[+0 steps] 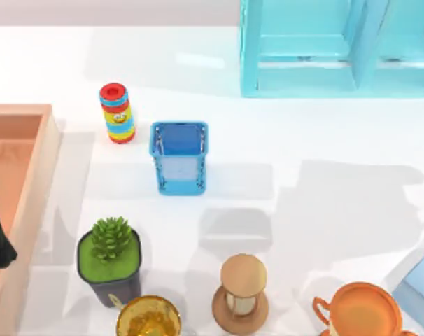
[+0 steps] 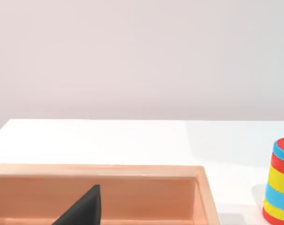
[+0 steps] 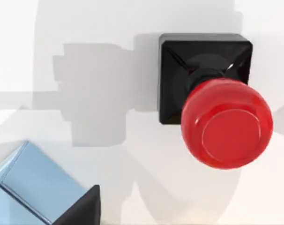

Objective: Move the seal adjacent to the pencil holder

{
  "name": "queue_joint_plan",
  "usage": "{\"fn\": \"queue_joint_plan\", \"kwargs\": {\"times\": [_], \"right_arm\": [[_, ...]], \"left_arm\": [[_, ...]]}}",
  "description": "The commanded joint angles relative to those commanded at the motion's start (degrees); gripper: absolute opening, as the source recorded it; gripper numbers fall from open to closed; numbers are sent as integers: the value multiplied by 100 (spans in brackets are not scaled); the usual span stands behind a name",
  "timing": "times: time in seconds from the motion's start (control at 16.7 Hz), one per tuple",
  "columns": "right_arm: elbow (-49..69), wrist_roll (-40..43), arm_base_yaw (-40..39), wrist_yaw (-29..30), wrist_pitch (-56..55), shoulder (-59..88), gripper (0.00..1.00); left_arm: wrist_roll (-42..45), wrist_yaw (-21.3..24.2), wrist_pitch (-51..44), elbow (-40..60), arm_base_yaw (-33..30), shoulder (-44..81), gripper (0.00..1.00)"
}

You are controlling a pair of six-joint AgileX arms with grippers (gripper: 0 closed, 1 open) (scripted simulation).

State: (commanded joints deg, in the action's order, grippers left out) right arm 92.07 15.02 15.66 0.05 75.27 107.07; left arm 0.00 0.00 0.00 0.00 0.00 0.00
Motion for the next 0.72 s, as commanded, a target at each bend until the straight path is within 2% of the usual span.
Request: {"fn": "queue_joint_plan", "kwargs": {"times": [0.48, 0.72], "right_arm": [[-7, 15, 26, 0, -68, 39, 100], [-697, 6, 28, 0, -949, 208, 100]], "left_arm": [[0, 0, 0, 0, 0, 0, 100], [0, 0, 0, 0, 0, 0, 100]]}}
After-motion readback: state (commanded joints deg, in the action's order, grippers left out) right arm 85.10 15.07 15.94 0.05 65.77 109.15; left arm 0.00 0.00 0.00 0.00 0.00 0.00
